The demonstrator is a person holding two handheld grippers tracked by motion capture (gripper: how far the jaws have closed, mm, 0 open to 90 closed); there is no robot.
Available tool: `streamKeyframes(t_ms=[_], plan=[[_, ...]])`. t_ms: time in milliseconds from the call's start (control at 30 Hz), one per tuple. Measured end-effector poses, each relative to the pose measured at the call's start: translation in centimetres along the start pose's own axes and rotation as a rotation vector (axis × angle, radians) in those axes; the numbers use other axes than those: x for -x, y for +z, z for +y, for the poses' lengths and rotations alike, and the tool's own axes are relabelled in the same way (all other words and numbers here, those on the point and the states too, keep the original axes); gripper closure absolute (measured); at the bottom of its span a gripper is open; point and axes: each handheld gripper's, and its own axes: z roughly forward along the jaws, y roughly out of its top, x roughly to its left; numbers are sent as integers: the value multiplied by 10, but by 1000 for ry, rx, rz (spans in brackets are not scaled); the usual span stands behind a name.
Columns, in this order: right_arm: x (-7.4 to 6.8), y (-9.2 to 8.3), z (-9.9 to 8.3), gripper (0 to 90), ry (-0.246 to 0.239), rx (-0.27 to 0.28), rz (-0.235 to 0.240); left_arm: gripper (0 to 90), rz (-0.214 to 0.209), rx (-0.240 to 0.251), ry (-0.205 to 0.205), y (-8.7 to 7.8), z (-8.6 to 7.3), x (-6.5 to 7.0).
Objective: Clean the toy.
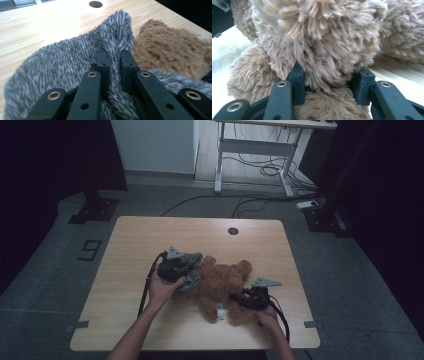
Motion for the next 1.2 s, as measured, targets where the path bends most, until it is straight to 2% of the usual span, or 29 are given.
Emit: streamKeyframes(t_ms=[200, 300, 500, 600, 733, 833, 967, 1067, 1200], plan=[[0, 0, 0, 541, -3, -1, -2, 802, 24, -8, -28, -8, -12, -16], [0, 1, 0, 542, -3, -1, -2, 803, 21, -11, -65, -10, -19, -24], [0, 1, 0, 546, -3, -4, -5, 804, 58, -40, -115, -11, -41, -42], [0, 2, 0, 552, 5, -5, -7, 804, 43, -66, -148, -8, -54, -49], [0, 3, 0, 564, 7, -5, -12, 803, 13, -109, -192, 5, -68, -55], [0, 5, 2, 575, 0, -8, -20, 805, 3, -93, -204, 9, -67, -56], [4, 13, 10, 583, -9, -9, -38, 806, 21, -92, -200, 16, -55, -62], [11, 19, 14, 584, -1, 2, -50, 807, 4, -88, -242, 22, -52, -70], [16, 20, 18, 583, 5, 2, -48, 806, -4, -72, -247, 16, -48, -73]])
